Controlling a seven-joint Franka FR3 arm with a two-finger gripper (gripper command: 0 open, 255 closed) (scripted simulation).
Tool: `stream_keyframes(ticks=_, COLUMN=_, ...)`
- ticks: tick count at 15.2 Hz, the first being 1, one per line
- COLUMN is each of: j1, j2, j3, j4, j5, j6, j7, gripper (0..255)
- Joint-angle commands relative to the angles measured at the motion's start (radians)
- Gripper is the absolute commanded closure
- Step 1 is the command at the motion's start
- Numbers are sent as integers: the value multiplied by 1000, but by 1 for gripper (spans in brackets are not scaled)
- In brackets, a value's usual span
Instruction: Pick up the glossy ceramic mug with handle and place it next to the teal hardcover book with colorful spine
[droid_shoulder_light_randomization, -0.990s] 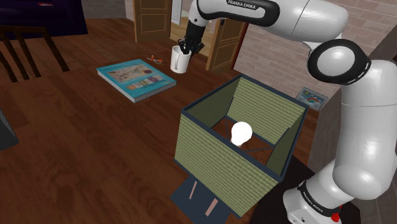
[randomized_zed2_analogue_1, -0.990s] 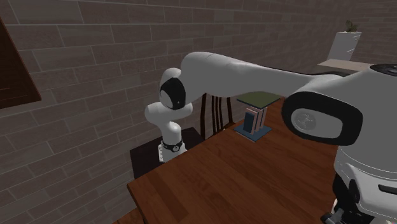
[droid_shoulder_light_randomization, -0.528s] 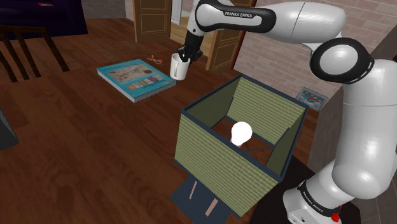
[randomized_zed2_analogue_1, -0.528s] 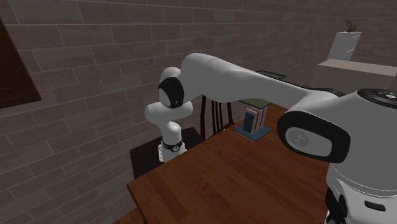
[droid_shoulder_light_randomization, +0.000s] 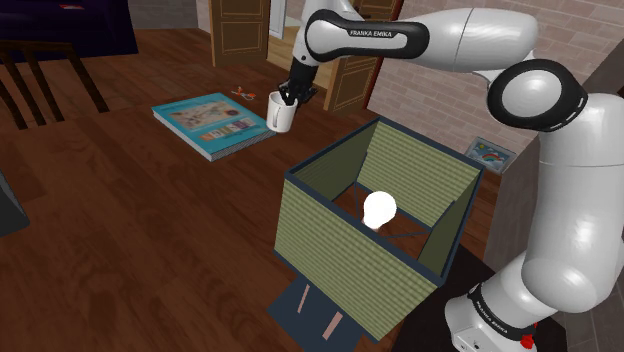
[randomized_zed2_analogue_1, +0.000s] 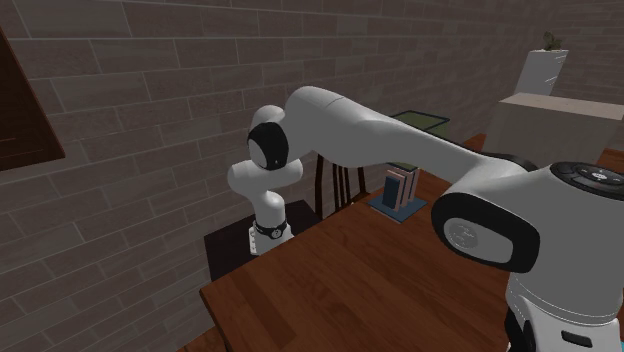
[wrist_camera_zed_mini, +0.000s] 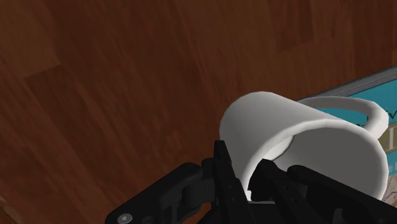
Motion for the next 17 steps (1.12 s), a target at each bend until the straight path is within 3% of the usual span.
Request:
stream_keyframes(ticks=1, j1=0, j2=0, j3=0, j4=0, j5=0, j6=1, j7=0, gripper=255)
stream_keyframes(ticks=3, j1=0, j2=0, j3=0, j4=0, j5=0, j6=1, j7=0, gripper=255)
stream_keyframes(ticks=4, j1=0, j2=0, j3=0, j4=0, j5=0, j6=1, j7=0, gripper=0)
stream_keyframes(ticks=9, j1=0, j2=0, j3=0, j4=0, j5=0, j6=1, j7=0, gripper=0)
stream_keyframes(ticks=13, j1=3, j2=-27, j3=6, j4=85, j5=11, j6=-109, j7=-9, gripper=0)
stream_keyframes(ticks=17, j1=3, j2=-27, j3=6, j4=85, j5=11, j6=-109, j7=-9, gripper=0)
